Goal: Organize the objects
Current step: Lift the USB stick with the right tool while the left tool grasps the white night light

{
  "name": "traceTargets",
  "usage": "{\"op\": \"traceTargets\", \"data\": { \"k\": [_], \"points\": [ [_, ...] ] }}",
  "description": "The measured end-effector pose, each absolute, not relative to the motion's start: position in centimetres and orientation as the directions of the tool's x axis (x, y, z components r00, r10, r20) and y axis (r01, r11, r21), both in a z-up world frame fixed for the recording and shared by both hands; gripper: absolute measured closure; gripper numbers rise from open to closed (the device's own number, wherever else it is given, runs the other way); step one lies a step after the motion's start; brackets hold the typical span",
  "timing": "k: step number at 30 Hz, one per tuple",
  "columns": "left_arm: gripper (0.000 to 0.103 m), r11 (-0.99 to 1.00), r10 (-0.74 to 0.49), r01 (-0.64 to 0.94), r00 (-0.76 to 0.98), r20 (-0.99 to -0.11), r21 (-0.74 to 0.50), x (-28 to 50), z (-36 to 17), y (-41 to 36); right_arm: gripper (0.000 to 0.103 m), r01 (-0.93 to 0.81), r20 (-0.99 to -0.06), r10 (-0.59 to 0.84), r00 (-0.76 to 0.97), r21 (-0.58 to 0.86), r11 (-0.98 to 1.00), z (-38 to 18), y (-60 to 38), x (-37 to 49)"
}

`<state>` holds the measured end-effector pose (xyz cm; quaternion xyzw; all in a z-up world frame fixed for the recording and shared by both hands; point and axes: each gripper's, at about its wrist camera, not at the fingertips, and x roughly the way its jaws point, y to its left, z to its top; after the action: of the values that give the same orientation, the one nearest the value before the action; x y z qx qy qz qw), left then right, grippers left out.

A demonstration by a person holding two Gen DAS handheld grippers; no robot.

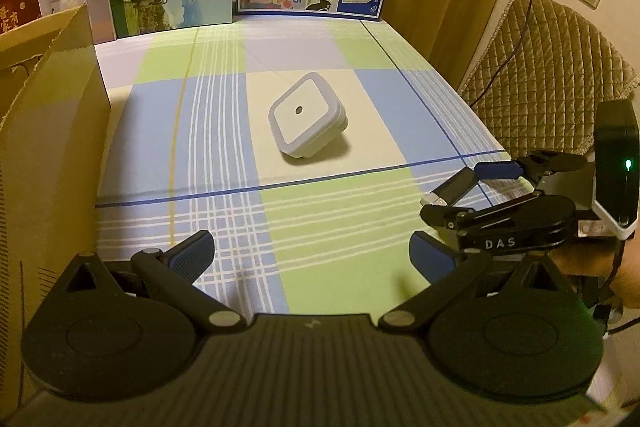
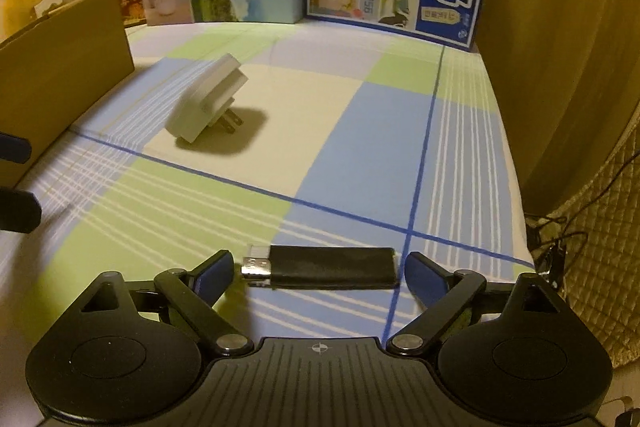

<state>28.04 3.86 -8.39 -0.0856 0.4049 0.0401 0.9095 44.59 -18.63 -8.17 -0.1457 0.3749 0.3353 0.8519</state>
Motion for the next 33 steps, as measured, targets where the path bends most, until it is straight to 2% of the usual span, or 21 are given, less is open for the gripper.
{"op": "traceTargets", "data": {
  "k": [1,2,11,19,29,33],
  "points": [
    [0.001,0.982,0.002,-0.143,0.669,-0.743,-0.126,28.1,-8.4,3.8,0.015,-0.675,-0.737,0.458,0.498,0.002,0.738,-8.2,-18.6,44.5],
    [0.001,0.981,0.0,-0.143,0.668,-0.744,-0.128,28.2,-8.5,3.8,0.025,-0.672,-0.732,0.457,0.506,-0.002,0.74,-8.0,-18.5,44.3],
    [0.001,0.98,0.004,-0.149,0.682,-0.731,-0.134,29.8,-8.1,4.1,0.025,-0.589,-0.691,0.424,0.585,-0.003,0.808,-4.9,-18.1,43.9],
    [0.002,0.961,0.037,-0.219,0.708,-0.706,-0.17,34.0,-8.8,6.8,0.025,-0.457,-0.668,0.339,0.663,-0.001,0.89,-3.0,-17.7,44.9],
    [0.029,0.886,-0.103,-0.236,0.739,-0.666,-0.399,38.6,-12.6,10.1,0.025,-0.419,-0.677,0.309,0.668,0.001,0.908,-3.7,-17.2,44.6],
    [0.03,0.878,-0.123,-0.237,0.729,-0.673,-0.417,39.6,-13.6,10.3,0.025,-0.407,-0.679,0.305,0.667,0.01,0.913,-3.9,-17.5,44.7]
  ]
}}
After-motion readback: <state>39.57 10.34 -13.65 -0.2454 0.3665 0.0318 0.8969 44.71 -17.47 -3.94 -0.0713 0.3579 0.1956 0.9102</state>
